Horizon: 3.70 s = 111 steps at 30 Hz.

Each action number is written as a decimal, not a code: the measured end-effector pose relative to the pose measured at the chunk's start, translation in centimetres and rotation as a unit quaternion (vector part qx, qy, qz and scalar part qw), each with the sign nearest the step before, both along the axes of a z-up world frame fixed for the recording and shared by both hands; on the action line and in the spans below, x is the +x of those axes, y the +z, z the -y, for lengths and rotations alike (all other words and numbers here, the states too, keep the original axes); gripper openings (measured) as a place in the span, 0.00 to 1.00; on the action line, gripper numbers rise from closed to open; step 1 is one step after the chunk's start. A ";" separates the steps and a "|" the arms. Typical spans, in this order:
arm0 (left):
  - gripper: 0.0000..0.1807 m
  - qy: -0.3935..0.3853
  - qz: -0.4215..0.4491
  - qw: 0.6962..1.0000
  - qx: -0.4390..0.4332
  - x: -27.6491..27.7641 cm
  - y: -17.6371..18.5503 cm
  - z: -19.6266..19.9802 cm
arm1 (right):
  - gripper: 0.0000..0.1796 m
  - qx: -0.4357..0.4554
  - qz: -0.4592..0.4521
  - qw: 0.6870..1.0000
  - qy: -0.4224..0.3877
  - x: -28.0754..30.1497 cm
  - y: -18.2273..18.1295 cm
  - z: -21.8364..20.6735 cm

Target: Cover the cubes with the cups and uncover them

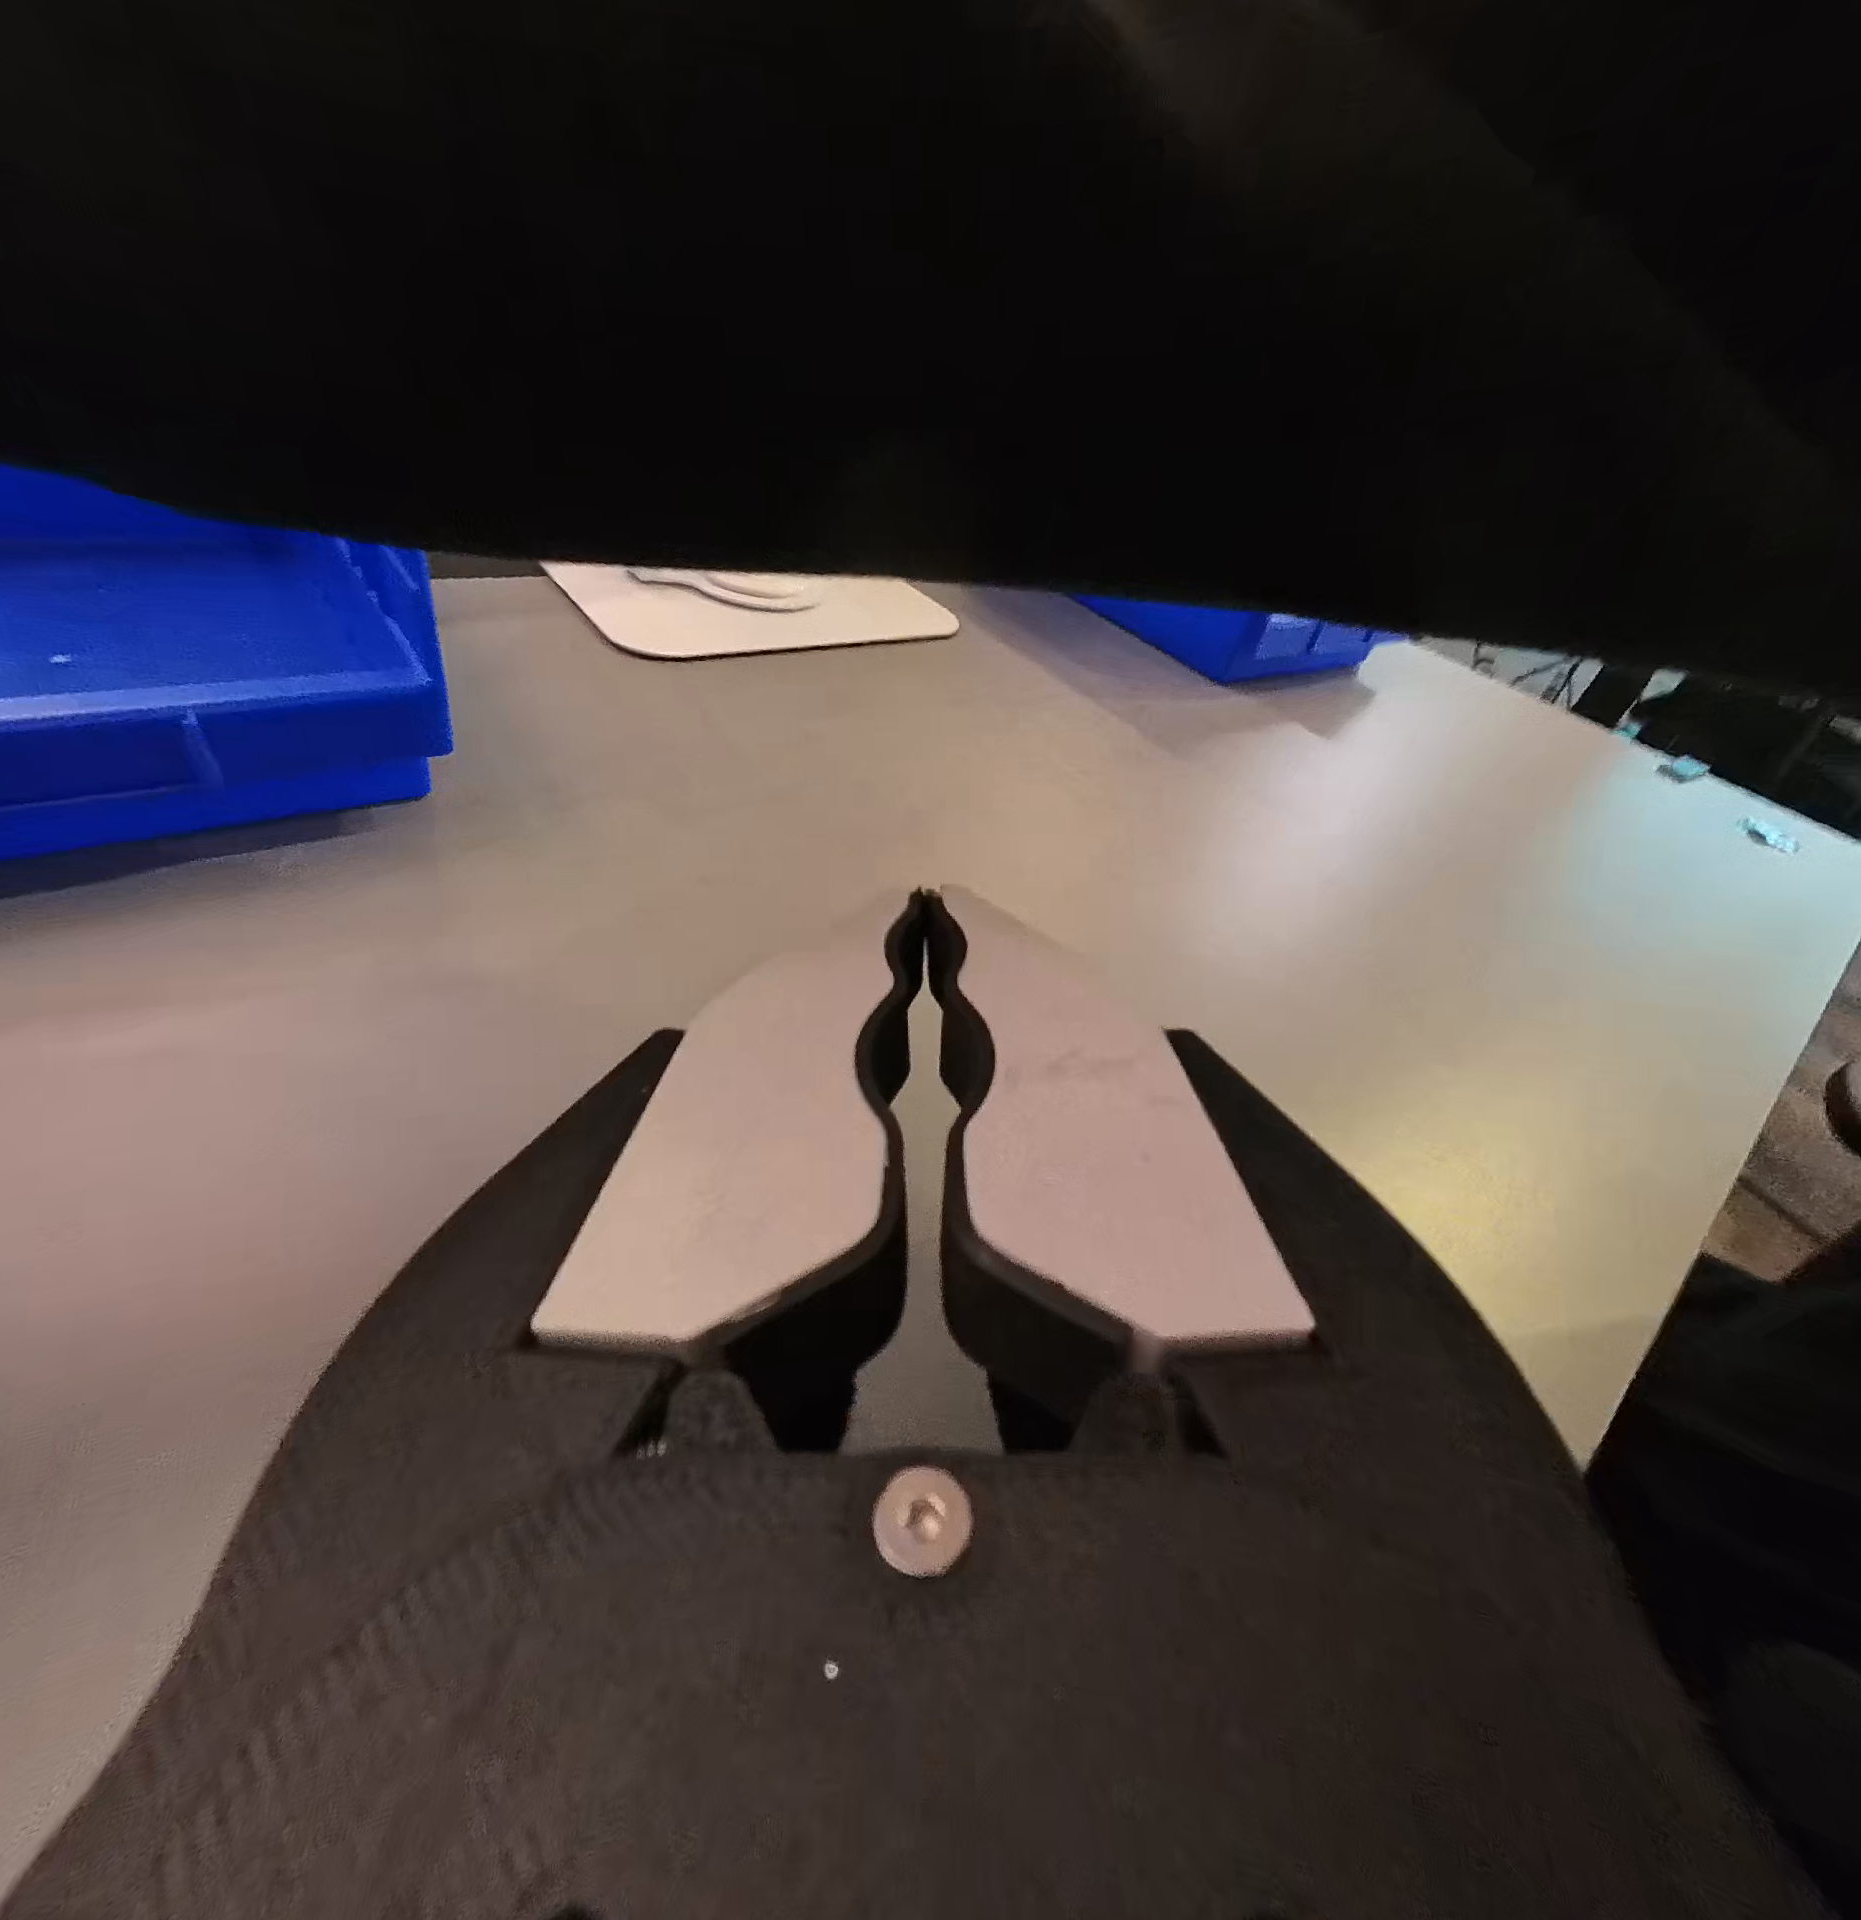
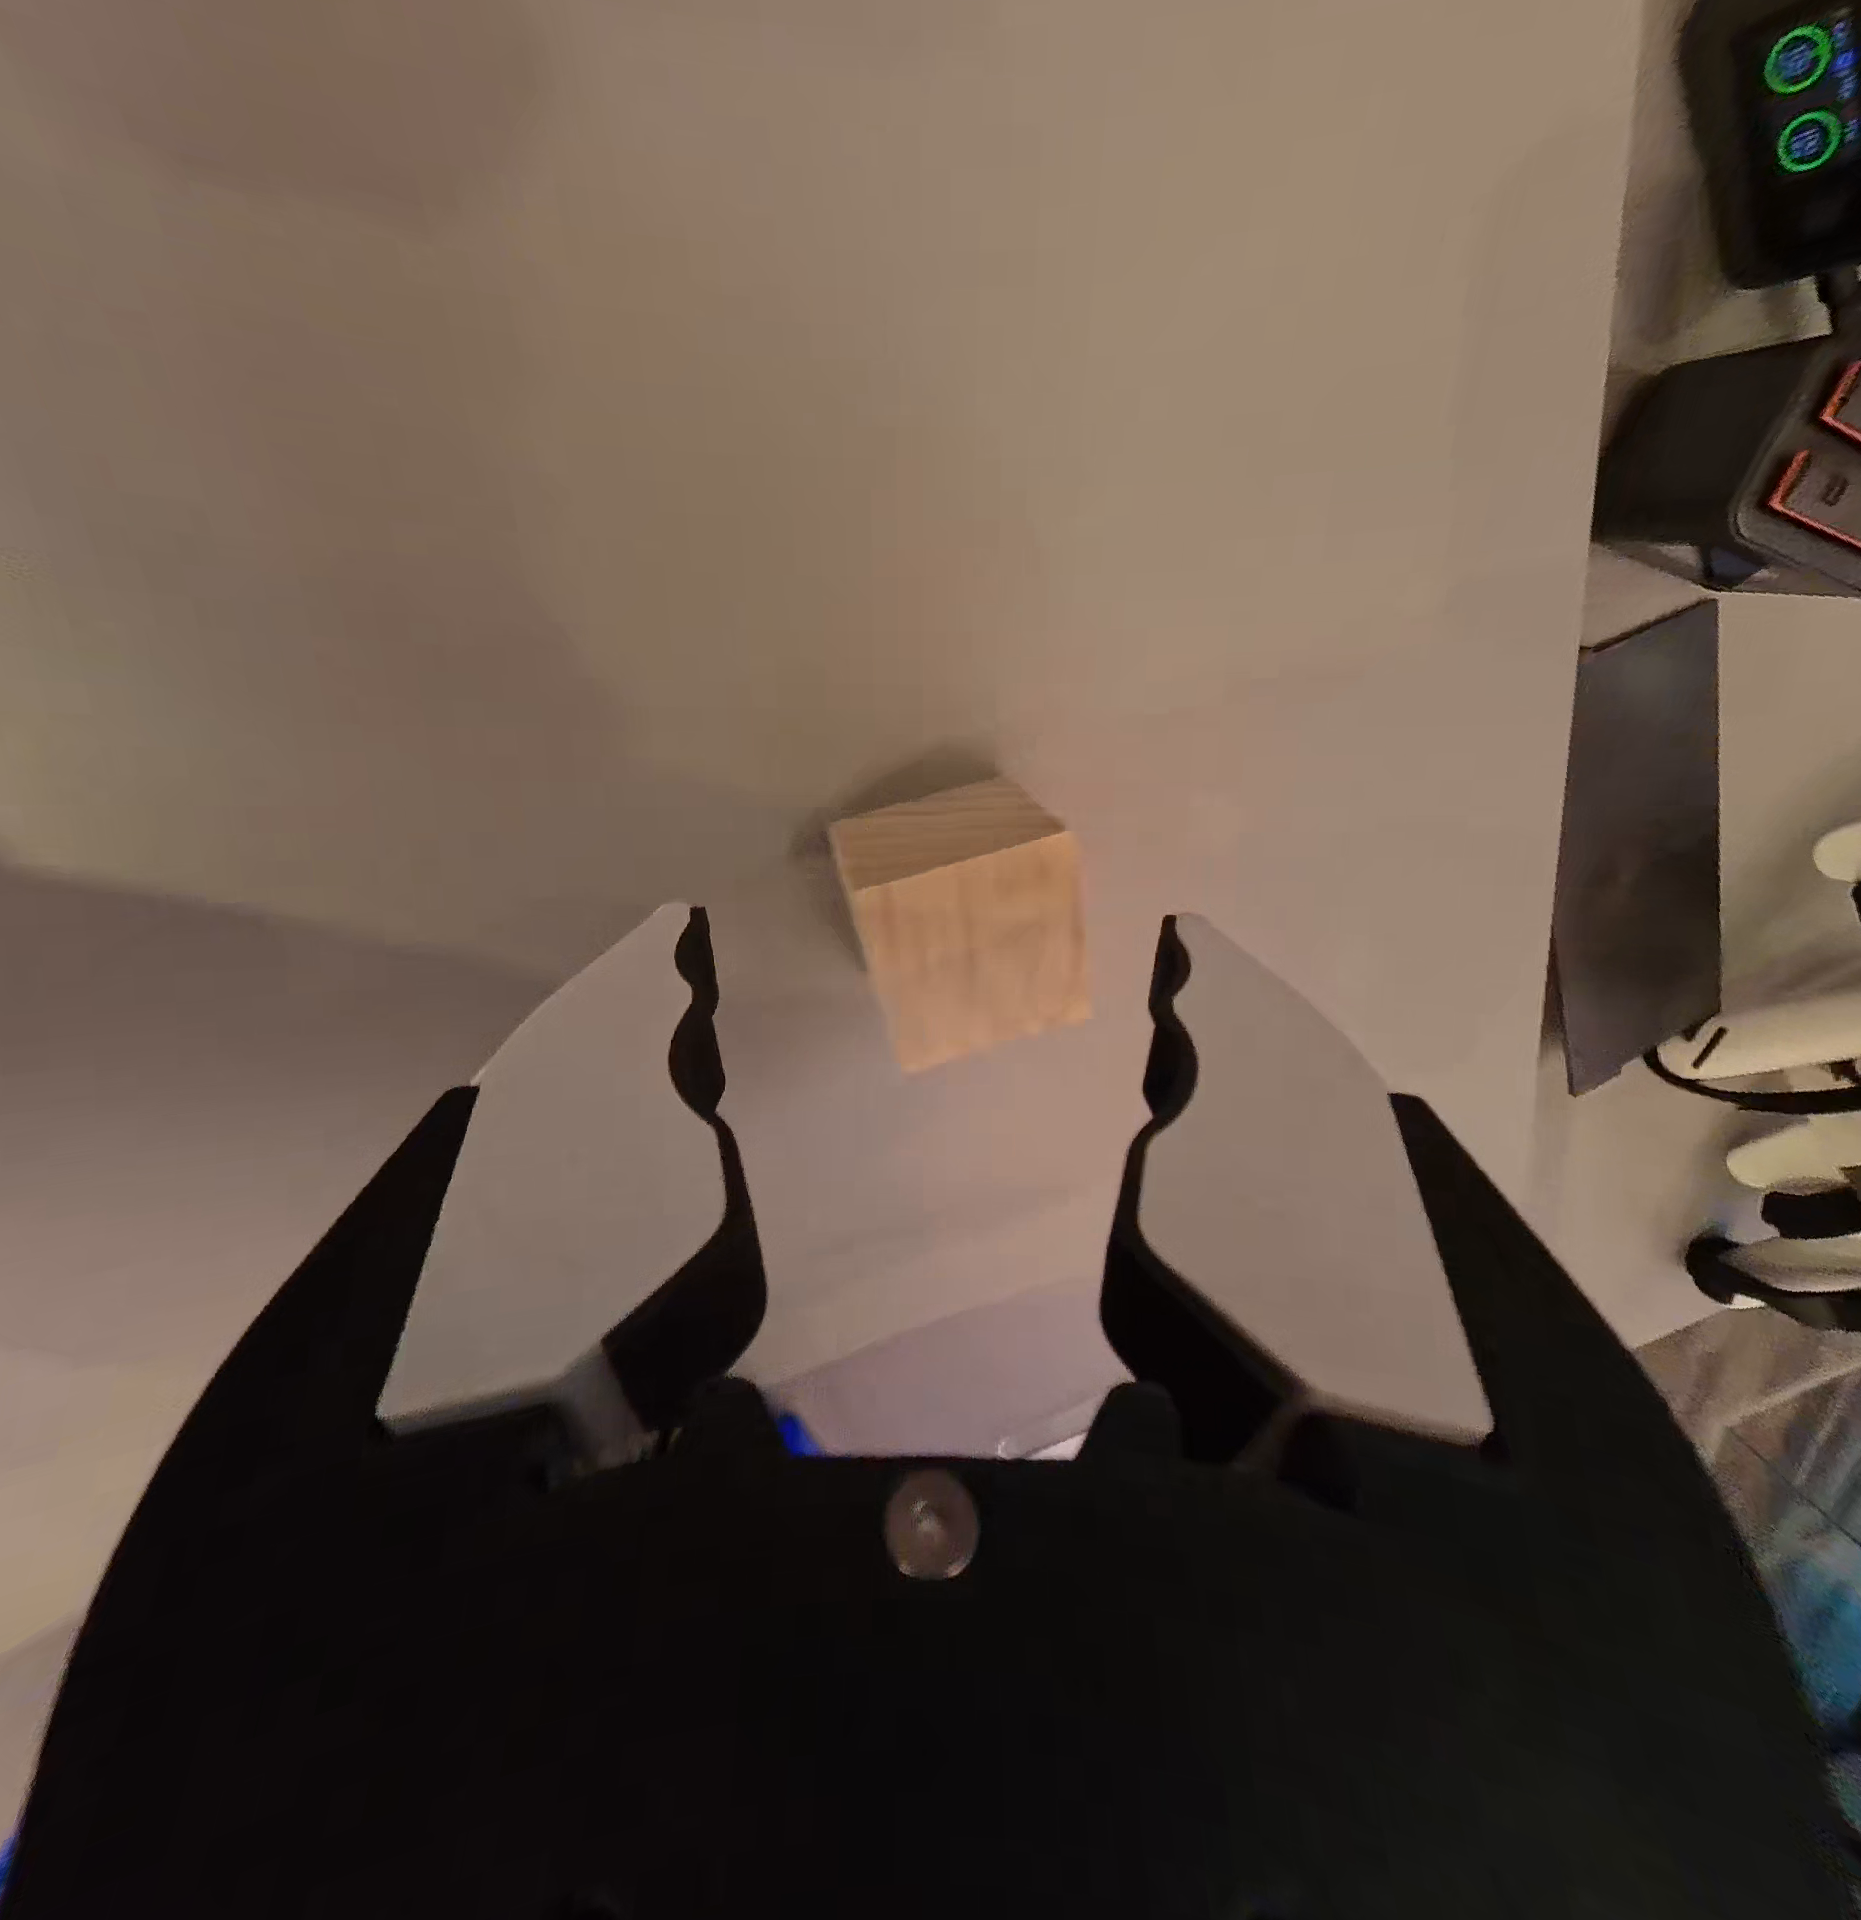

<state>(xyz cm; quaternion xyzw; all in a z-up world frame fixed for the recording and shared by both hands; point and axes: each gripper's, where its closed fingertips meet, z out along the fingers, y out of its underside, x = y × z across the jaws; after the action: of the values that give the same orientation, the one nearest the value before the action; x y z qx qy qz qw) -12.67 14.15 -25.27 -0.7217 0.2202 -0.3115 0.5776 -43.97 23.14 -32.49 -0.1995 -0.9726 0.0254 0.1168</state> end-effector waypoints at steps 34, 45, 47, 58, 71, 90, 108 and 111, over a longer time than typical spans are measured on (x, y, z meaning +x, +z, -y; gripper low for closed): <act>0.00 -0.015 0.044 0.999 0.001 0.6 0.9 0.1 | 0.26 -0.013 -0.139 0.644 -0.752 63.5 22.8 -10.9; 0.00 -0.042 0.041 0.998 0.010 2.5 1.5 0.2 | 0.26 -0.038 -0.093 0.345 -0.933 83.5 8.9 -13.5; 0.00 -0.041 0.042 0.998 0.009 2.5 1.5 0.2 | 0.26 -0.043 -0.093 0.312 -0.944 84.9 7.4 -14.1; 0.00 -0.040 0.052 0.998 0.004 2.1 1.4 0.0 | 0.26 -0.051 -0.038 0.227 -0.972 87.9 0.8 -15.0; 0.00 -0.047 0.064 0.997 0.000 2.1 1.5 0.1 | 0.42 -0.055 -0.030 0.185 -0.981 88.5 -1.2 -13.5; 0.00 -0.047 0.060 0.997 0.007 2.2 1.7 0.2 | 0.27 -0.087 0.033 0.218 -0.971 87.9 -0.6 -7.1; 0.00 -0.049 0.040 0.998 0.009 2.6 1.3 0.3 | 0.34 -0.102 -0.058 0.228 -0.966 81.6 2.0 -14.2; 0.00 -0.047 0.046 0.998 0.009 2.2 1.4 0.2 | 0.33 -0.116 -0.071 0.217 -0.967 81.3 0.9 -14.8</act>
<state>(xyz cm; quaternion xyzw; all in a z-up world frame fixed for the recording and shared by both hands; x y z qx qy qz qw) -10.46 13.92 -23.86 -0.6906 0.2299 -0.3689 0.5781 37.33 37.91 -31.62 -0.9952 -0.0071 0.0198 0.0954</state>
